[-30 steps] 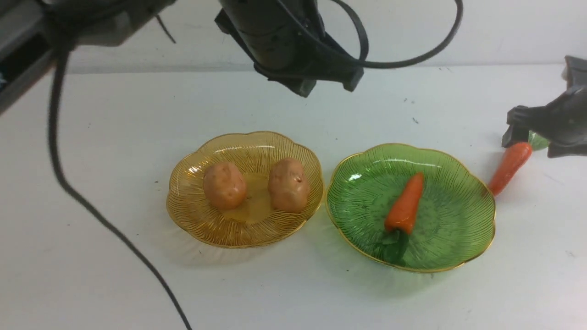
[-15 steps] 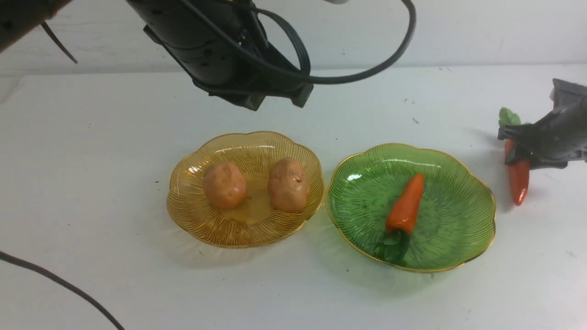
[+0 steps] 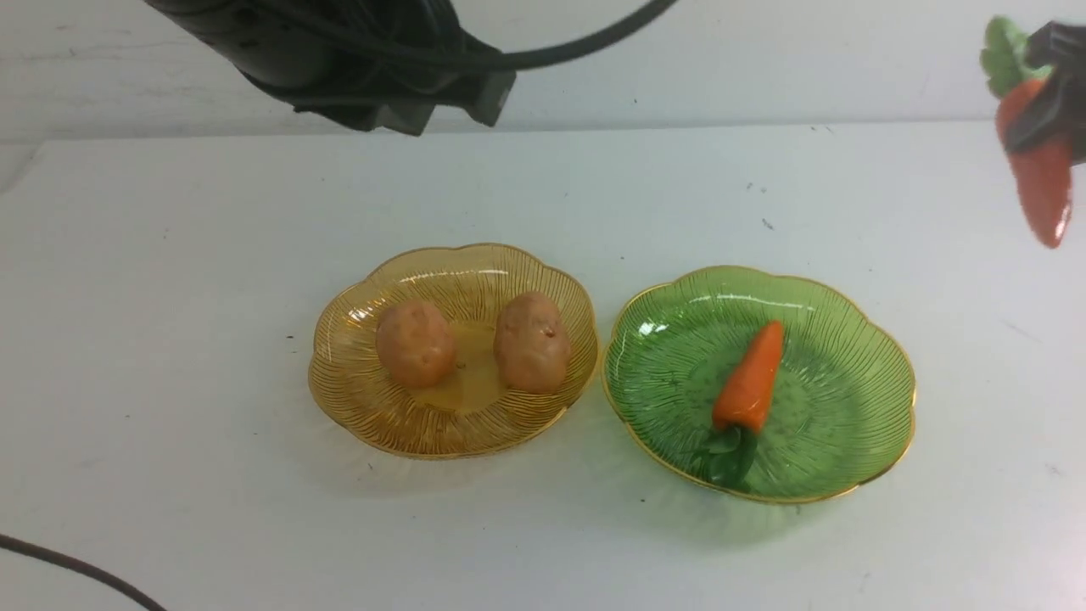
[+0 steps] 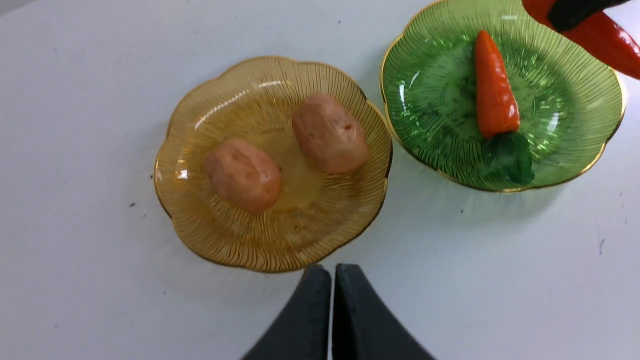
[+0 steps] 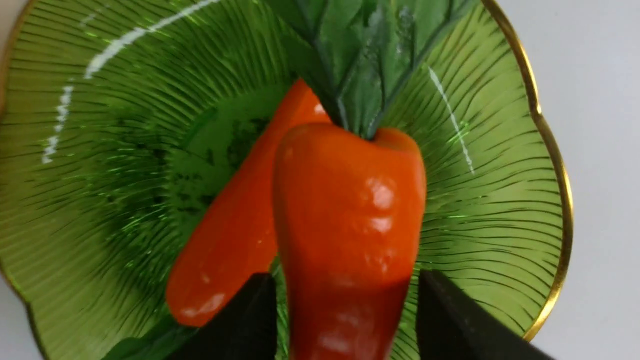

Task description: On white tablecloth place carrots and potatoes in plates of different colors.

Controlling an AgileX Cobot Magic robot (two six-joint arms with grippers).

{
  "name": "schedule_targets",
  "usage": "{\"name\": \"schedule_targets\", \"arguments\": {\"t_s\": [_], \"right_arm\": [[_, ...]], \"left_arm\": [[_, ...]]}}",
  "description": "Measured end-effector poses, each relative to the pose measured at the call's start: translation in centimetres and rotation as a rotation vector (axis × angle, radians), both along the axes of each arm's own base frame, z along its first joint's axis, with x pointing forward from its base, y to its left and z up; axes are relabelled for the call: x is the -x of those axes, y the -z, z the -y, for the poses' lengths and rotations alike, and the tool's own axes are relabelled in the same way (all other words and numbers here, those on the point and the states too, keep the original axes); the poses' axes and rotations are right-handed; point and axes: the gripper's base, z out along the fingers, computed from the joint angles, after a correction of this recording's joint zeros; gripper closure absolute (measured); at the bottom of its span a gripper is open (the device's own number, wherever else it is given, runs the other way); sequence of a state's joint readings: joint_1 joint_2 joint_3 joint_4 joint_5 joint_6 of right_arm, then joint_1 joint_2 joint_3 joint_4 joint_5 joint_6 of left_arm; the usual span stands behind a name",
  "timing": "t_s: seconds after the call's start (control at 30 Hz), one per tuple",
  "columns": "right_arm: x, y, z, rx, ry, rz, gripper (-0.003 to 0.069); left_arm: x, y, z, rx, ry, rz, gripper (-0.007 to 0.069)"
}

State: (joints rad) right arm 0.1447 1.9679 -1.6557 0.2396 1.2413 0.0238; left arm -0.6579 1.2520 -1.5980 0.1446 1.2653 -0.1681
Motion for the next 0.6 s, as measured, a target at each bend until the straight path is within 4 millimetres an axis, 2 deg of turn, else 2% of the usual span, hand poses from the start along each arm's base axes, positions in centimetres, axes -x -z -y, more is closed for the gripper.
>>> {"name": "schedule_targets", "arguments": {"t_s": [0.03, 0.13, 0.33, 0.43, 0.47, 0.53, 0.6], "right_arm": [[-0.1, 0.5, 0.0, 0.004, 0.009, -0.013, 0.0335], [-0.5, 1.9, 0.1, 0.019, 0.044, -0.049, 0.0214], [-0.6, 2.1, 0.2, 0.035, 0.048, -0.048, 0.0032], [-0.3, 1.0, 0.3, 0.032, 0.032, -0.02, 0.0021], [0.0, 0.0, 0.3, 0.025, 0.025, 0.005, 0.0026], [0.9, -2.3, 0.4, 0.016, 0.016, 0.061, 0.0046], [2.5, -5.8, 0.6, 0.005, 0.007, 0.15, 0.0101]], "left_arm": [[0.5, 0.3, -0.4, -0.001, -0.002, -0.009, 0.0628], [1.5, 0.6, -1.1, 0.002, -0.004, -0.014, 0.0628], [3.3, 0.2, -2.5, 0.03, -0.009, 0.01, 0.0628], [3.9, -0.1, -2.9, 0.041, -0.01, 0.022, 0.0628], [4.0, -0.2, -3.0, 0.043, -0.01, 0.025, 0.0628], [4.3, -0.4, -3.3, 0.05, -0.01, 0.034, 0.0628], [4.4, -0.3, -3.3, 0.05, -0.01, 0.034, 0.0628]]}}
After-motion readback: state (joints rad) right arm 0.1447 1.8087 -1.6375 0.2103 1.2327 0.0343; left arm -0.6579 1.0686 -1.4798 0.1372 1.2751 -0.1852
